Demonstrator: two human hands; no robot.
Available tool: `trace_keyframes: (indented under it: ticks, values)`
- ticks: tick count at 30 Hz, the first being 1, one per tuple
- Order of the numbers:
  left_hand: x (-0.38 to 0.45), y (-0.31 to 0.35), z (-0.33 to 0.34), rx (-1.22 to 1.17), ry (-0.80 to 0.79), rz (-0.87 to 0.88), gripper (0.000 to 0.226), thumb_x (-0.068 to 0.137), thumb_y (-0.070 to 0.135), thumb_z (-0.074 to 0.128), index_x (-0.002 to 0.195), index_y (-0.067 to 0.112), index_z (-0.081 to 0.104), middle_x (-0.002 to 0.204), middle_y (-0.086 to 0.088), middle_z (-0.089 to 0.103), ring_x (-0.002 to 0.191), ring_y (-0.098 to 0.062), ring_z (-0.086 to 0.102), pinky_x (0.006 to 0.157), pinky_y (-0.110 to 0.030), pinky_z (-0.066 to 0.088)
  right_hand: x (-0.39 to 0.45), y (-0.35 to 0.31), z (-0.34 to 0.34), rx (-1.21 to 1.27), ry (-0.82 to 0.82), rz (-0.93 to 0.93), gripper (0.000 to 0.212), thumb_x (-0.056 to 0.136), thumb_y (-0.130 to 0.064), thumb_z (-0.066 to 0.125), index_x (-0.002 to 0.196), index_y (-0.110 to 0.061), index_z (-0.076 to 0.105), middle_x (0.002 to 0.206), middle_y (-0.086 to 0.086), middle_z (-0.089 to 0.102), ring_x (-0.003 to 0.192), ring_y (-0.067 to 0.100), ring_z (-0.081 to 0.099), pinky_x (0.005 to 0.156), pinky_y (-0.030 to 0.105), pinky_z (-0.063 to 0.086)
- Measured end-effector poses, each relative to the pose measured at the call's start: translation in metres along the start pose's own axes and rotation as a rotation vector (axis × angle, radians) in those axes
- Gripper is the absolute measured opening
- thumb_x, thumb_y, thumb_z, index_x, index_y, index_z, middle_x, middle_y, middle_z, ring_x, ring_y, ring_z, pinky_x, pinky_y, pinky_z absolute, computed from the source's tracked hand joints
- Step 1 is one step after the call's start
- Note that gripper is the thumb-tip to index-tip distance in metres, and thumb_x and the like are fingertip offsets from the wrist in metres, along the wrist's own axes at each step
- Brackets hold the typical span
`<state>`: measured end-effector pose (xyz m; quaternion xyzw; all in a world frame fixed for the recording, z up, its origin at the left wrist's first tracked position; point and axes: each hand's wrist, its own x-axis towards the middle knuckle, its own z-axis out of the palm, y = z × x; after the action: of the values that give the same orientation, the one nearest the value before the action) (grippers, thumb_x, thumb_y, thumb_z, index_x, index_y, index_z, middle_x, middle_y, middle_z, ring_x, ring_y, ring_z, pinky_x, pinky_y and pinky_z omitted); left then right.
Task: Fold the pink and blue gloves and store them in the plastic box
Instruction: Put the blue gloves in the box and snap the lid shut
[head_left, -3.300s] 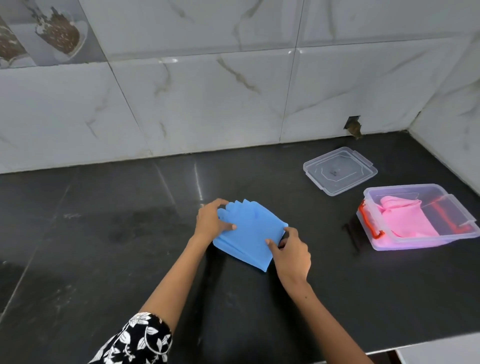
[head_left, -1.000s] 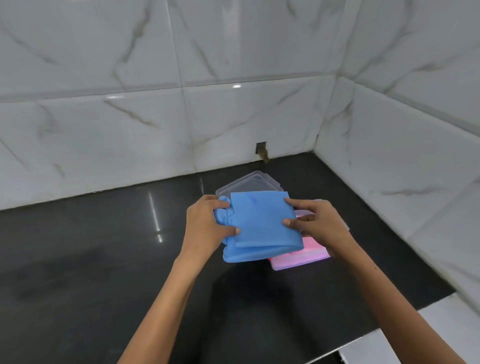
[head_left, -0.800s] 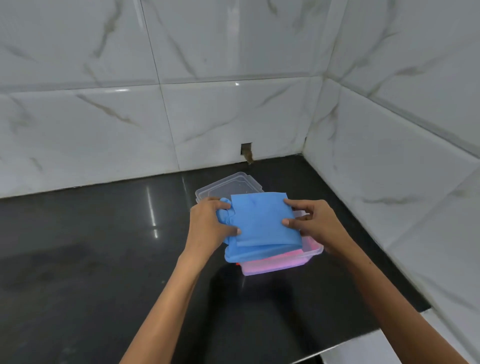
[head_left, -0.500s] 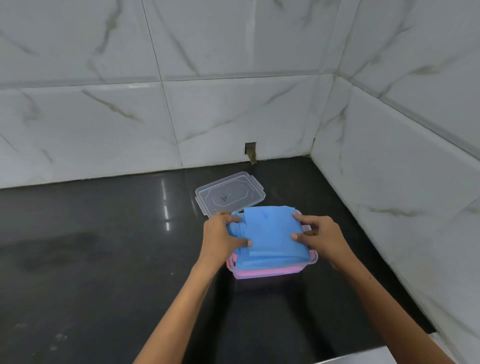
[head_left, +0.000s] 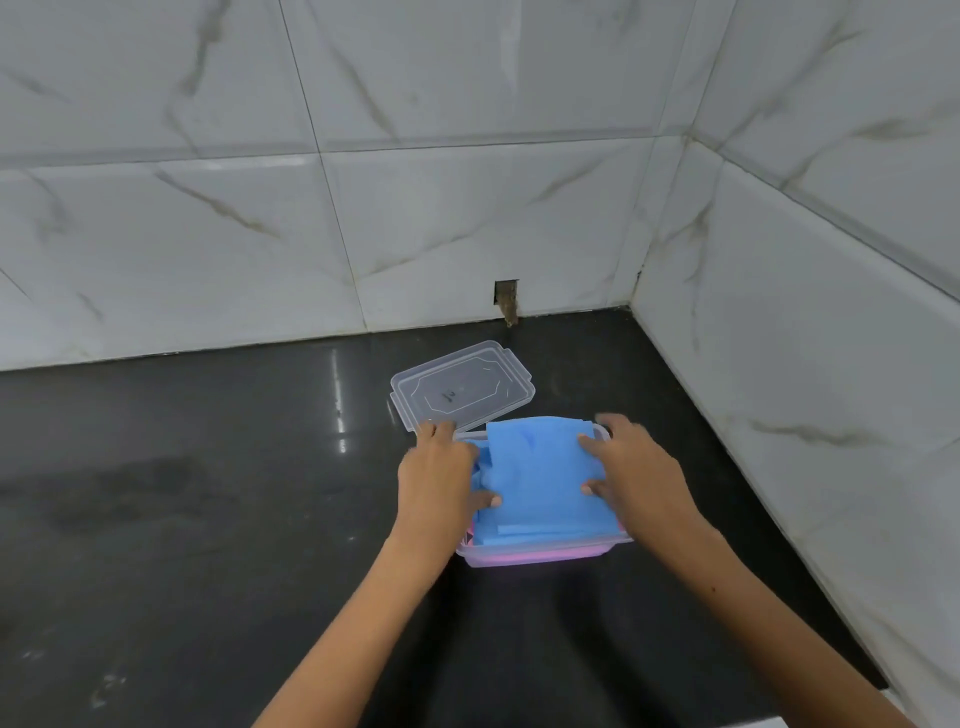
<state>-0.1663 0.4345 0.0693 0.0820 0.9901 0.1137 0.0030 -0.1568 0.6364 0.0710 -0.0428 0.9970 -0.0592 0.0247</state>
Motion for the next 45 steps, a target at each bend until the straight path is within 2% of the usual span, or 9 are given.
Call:
trace_keyframes:
  ticks: [3, 5, 7, 13, 21, 28, 33, 38, 45]
  values:
    - [0.003, -0.002, 0.001, 0.111, 0.088, 0.281, 0.068, 0.085, 0.049, 0.06, 0.144, 0.028, 0.033, 0.16, 0.0, 0.007, 0.145, -0.023, 0.015, 0.117, -0.037, 0.018, 0.007, 0.008, -0.006, -0.046, -0.094, -0.254, 0.063, 0.085, -0.039, 0.063, 0.142, -0.027, 0.036, 0.159, -0.004, 0.013, 0.145, 0.017, 0.017, 0.116, 0.036, 0.019]
    - [0.004, -0.007, 0.008, 0.158, -0.011, 0.501, 0.066, 0.094, 0.05, 0.042, 0.15, 0.026, 0.016, 0.16, 0.001, -0.005, 0.148, -0.019, 0.0, 0.119, -0.036, 0.003, 0.012, 0.013, -0.005, -0.104, -0.245, -0.311, 0.068, 0.089, -0.044, 0.055, 0.147, -0.028, 0.024, 0.16, -0.005, 0.004, 0.147, 0.015, 0.007, 0.118, 0.038, 0.005]
    - [0.006, -0.012, 0.016, 0.244, -0.116, 0.567, 0.064, 0.097, 0.053, 0.027, 0.151, 0.023, 0.01, 0.16, 0.0, -0.005, 0.147, -0.017, -0.007, 0.119, -0.036, -0.003, 0.015, 0.018, 0.001, -0.166, -0.318, -0.339, 0.072, 0.089, -0.049, 0.052, 0.148, -0.028, 0.017, 0.159, -0.004, -0.002, 0.147, 0.016, 0.001, 0.118, 0.039, 0.001]
    - [0.015, -0.016, 0.031, 0.249, -0.265, 0.523, 0.075, 0.093, 0.056, 0.037, 0.151, 0.016, 0.012, 0.16, -0.001, 0.005, 0.147, -0.013, 0.006, 0.118, -0.032, -0.004, 0.018, 0.031, 0.014, -0.19, -0.377, -0.397, 0.077, 0.086, -0.046, 0.058, 0.148, -0.031, 0.017, 0.159, -0.009, -0.002, 0.147, 0.012, 0.001, 0.118, 0.037, 0.003]
    - [0.022, -0.011, 0.03, 0.176, -0.408, 0.429, 0.08, 0.087, 0.051, 0.055, 0.15, 0.021, 0.017, 0.159, 0.003, 0.014, 0.145, -0.023, 0.019, 0.115, -0.04, 0.025, 0.025, 0.034, 0.019, -0.157, -0.295, -0.38, 0.067, 0.088, -0.052, 0.051, 0.146, -0.03, 0.025, 0.155, -0.012, 0.021, 0.145, 0.009, 0.016, 0.119, 0.036, 0.0]
    - [0.031, -0.008, 0.04, 0.332, -0.429, 0.513, 0.078, 0.088, 0.049, 0.054, 0.149, 0.012, 0.02, 0.158, -0.006, 0.018, 0.143, -0.024, 0.026, 0.116, -0.038, 0.021, 0.029, 0.025, 0.036, -0.306, -0.327, -0.397, 0.072, 0.088, -0.053, 0.05, 0.148, -0.027, 0.021, 0.157, -0.005, 0.02, 0.146, 0.018, 0.015, 0.117, 0.04, -0.004]
    - [0.042, -0.005, 0.048, 0.459, -0.414, 0.541, 0.076, 0.09, 0.043, 0.054, 0.147, 0.005, 0.02, 0.158, -0.011, 0.017, 0.143, -0.025, 0.024, 0.118, -0.037, 0.015, 0.043, 0.016, 0.042, -0.434, -0.393, -0.391, 0.072, 0.089, -0.054, 0.048, 0.148, -0.026, 0.017, 0.158, -0.002, 0.017, 0.145, 0.027, 0.015, 0.117, 0.046, -0.002]
    - [0.041, -0.019, 0.038, 0.377, -0.399, 0.611, 0.066, 0.096, 0.043, 0.042, 0.148, 0.009, 0.02, 0.159, -0.009, 0.011, 0.146, -0.02, 0.014, 0.119, -0.035, 0.005, 0.042, 0.017, 0.033, -0.372, -0.406, -0.403, 0.066, 0.09, -0.05, 0.048, 0.147, -0.027, 0.023, 0.157, -0.002, 0.019, 0.145, 0.024, 0.017, 0.118, 0.045, 0.0]
    - [0.026, -0.033, 0.035, 0.442, -0.161, 0.56, 0.041, 0.1, 0.031, 0.038, 0.14, 0.023, 0.042, 0.156, -0.004, 0.025, 0.145, -0.024, 0.019, 0.119, -0.041, 0.008, 0.026, 0.026, 0.023, -0.235, -0.35, -0.484, 0.043, 0.095, -0.037, 0.048, 0.136, -0.029, 0.046, 0.15, -0.01, 0.037, 0.141, 0.011, 0.028, 0.118, 0.035, 0.008]
